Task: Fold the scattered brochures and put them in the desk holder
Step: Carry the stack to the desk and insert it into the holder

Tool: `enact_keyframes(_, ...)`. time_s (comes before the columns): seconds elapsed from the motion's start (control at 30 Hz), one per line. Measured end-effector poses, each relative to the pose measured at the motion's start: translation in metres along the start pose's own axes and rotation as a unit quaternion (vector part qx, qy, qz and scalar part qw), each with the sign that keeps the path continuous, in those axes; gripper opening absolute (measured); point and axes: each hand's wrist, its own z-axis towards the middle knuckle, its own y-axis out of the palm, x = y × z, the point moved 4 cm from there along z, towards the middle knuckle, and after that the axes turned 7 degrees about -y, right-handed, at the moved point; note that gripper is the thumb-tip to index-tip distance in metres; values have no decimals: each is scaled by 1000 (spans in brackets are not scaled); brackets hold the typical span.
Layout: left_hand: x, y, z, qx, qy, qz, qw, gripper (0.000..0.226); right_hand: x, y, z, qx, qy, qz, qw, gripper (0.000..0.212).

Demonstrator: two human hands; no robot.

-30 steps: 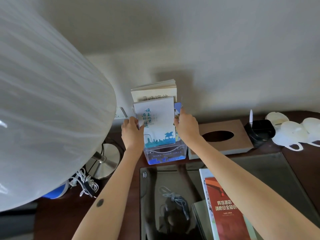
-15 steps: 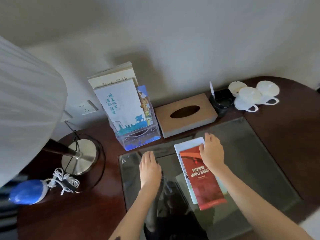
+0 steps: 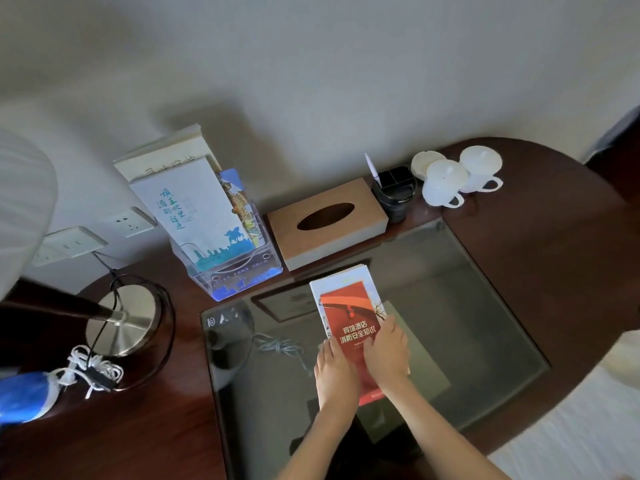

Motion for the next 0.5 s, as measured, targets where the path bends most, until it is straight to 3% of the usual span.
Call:
enact_keyframes(0.1, 5, -7, 1, 15, -58, -171, 984, 46, 5, -5, 6, -5, 46, 78, 996, 48)
enact_keyframes(0.23, -3, -16, 10, 3, -187, -324, 927, 45, 13, -1, 4, -45, 106, 110, 987, 43)
enact_keyframes(0.33, -15, -16, 20, -24, -232, -287, 929, 41, 18, 8, 2, -78, 118, 116, 983, 41)
enact_keyframes(0.5, -37, -19, 20, -13, -237, -226, 945, 40, 17, 22, 3, -148, 78, 177, 970, 42)
